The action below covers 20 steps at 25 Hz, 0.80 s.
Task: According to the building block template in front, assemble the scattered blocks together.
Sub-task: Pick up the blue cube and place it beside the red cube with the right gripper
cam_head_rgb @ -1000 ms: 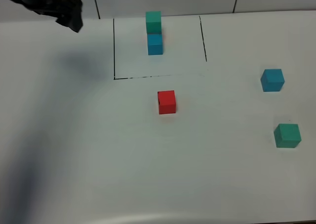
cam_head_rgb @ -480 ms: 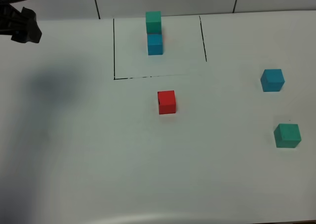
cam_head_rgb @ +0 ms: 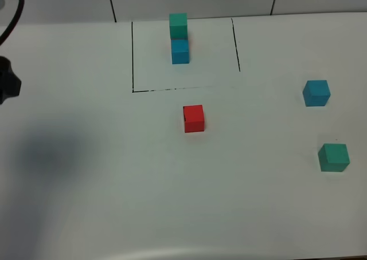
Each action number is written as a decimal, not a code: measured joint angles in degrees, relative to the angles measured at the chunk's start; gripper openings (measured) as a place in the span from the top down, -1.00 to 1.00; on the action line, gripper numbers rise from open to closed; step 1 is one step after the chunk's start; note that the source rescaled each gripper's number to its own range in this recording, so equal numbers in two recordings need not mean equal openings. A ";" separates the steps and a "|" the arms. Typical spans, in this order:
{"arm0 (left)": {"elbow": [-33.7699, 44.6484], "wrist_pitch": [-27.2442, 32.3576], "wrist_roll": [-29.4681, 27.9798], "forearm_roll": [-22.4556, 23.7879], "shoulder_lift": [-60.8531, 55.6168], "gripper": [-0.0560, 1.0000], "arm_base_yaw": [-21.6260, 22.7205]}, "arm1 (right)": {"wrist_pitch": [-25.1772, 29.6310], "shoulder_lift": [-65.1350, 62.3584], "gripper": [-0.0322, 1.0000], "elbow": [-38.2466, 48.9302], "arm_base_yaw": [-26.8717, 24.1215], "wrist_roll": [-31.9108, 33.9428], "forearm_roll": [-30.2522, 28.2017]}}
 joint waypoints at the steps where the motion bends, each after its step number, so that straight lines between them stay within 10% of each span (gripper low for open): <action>1: 1.41 0.88 -0.97 0.07 -1.56 -0.90 -0.41 | 0.00 0.00 -0.52 0.00 0.00 0.00 0.00; 20: 25.39 3.81 -8.98 -0.22 -41.51 -0.90 -0.67 | 0.00 0.00 -0.52 0.00 0.00 0.24 0.00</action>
